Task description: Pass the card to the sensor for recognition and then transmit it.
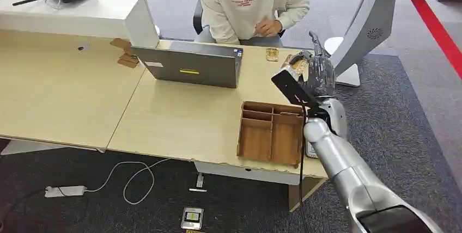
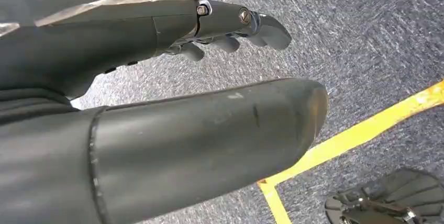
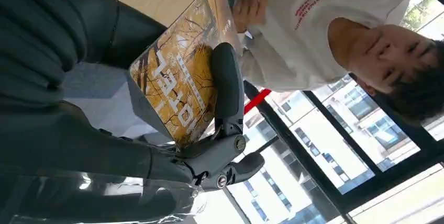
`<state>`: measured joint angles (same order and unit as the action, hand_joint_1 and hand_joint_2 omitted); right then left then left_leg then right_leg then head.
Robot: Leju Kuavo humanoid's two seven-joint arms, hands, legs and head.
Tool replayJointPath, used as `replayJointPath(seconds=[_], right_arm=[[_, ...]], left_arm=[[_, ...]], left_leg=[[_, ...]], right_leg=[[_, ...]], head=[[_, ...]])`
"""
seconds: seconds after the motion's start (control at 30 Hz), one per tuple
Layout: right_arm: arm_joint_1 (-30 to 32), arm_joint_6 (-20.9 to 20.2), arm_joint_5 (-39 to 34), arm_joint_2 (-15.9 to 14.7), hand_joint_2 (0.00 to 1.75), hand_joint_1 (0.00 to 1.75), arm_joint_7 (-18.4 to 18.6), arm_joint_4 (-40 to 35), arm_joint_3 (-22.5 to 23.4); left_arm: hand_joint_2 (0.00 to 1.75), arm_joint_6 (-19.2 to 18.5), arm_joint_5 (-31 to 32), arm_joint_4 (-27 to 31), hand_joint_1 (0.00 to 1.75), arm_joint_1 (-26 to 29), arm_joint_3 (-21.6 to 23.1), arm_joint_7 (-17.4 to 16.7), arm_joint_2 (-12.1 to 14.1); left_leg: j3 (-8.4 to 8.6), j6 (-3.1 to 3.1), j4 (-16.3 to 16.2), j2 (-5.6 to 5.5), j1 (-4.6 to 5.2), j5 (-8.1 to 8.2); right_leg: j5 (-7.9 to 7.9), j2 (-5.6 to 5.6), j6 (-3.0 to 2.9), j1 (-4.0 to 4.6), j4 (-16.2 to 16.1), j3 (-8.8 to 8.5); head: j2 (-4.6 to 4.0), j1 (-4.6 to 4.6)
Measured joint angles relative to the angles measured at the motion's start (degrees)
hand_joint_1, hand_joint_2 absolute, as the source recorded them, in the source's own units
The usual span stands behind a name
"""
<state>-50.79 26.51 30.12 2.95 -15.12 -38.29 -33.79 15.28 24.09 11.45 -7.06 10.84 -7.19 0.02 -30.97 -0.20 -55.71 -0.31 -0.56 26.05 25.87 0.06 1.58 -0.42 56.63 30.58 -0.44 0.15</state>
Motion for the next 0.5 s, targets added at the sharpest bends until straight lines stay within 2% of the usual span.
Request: replayJointPath(seconds=[0.13, 0.23, 0.33, 0.5], right_arm=[[-0.14, 0.37, 0.00, -0.37, 1.75, 1.75, 0.28, 0.00, 0.02], [-0.55, 2.03, 0.53, -1.51, 1.75, 1.75, 2.34, 0.35, 0.46], [-0.92, 1.53, 0.46, -4.11, 1.75, 1.75, 3.54, 1.14, 1.18], [0.65, -2.74, 1.18, -9.47, 1.75, 1.75, 3.65, 2.97, 2.56]], left_arm=[[0.00, 0.18, -0.11, 0.00, 0.00, 0.00, 0.00, 0.00, 0.00], [0.00, 0.81, -0.35, 0.00, 0.00, 0.01, -0.02, -0.02, -0.02], [0.00, 1.75, -0.72, 0.00, 0.00, 0.07, -0.02, -0.17, -0.04], [0.00, 2.93, -1.53, 0.00, 0.00, 0.33, -0.02, -1.00, -0.11]], left_leg=[[0.01, 0.00, 0.00, 0.00, -0.01, 0.00], [0.02, 0.00, -0.01, -0.01, -0.02, 0.00], [0.02, 0.00, -0.02, -0.05, -0.01, 0.00], [0.01, 0.06, -0.04, -0.01, 0.05, 0.05]], right_leg=[[0.00, 0.00, 0.00, 0.00, 0.00, 0.00], [0.00, 0.00, 0.00, 0.00, -0.01, 0.03], [0.00, -0.02, 0.00, 0.00, -0.04, 0.00], [-0.04, 0.05, 0.06, -0.06, -0.06, -0.02]], head=[[0.00, 0.00], [0.00, 0.00], [0.00, 0.00], [0.00, 0.00]])
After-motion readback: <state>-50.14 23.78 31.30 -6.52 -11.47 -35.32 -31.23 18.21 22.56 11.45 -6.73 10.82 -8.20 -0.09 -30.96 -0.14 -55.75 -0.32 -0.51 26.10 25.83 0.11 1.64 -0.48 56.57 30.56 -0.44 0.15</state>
